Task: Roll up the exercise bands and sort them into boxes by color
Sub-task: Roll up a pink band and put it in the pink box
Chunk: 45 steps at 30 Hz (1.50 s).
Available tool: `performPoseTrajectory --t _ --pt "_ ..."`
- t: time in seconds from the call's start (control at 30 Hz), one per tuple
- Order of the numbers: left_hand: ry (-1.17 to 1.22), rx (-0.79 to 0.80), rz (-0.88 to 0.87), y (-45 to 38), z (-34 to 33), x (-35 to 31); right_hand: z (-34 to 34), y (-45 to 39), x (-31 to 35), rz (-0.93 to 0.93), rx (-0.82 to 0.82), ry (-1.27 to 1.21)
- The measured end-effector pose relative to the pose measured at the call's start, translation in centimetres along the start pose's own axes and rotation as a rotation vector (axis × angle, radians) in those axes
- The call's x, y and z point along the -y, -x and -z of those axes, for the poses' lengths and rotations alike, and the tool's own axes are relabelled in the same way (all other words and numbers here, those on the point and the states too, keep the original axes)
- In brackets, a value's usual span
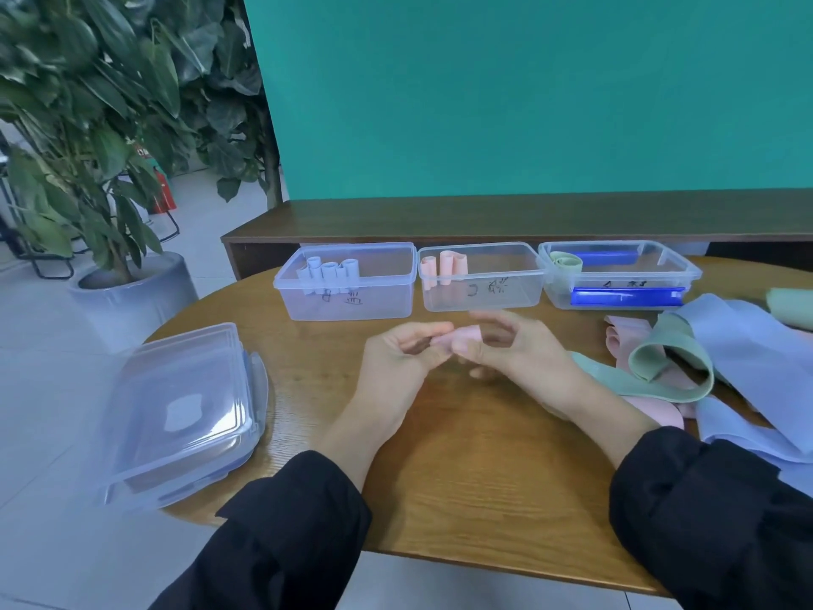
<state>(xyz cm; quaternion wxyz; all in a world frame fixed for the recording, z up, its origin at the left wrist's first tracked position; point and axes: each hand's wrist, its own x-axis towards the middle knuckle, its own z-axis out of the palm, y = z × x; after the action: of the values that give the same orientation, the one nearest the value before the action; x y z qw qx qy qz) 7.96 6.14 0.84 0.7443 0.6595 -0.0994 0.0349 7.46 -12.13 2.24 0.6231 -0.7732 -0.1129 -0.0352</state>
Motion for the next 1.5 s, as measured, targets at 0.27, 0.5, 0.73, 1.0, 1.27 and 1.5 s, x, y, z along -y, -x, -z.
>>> performPoseTrajectory --t 0.27,0.5,0.73,1.0,1.27,1.5 --pt "0.060 0.039 0.033 0.7 -0.2 -1.2 1.1 0.4 1.9 0.107 0.014 0.176" --pt "0.256 0.178 0.294 0.9 0.0 -1.9 2.1 0.6 4.7 0.121 0.136 0.306" --pt "0.374 0.113 0.207 0.5 0.1 -1.5 1.9 0.0 5.9 0.022 0.138 0.386" --pt "0.264 -0.053 0.073 0.2 -0.1 -0.8 0.2 -1.1 5.2 -0.110 -0.085 -0.037" --pt "0.381 -0.102 0.108 -0.4 -0.4 -1.0 0.6 -3.7 6.3 0.016 -0.051 0.242" --pt "0.376 -0.085 0.208 -0.6 -0.6 -0.5 5.1 -10.8 7.1 0.090 -0.333 0.500"
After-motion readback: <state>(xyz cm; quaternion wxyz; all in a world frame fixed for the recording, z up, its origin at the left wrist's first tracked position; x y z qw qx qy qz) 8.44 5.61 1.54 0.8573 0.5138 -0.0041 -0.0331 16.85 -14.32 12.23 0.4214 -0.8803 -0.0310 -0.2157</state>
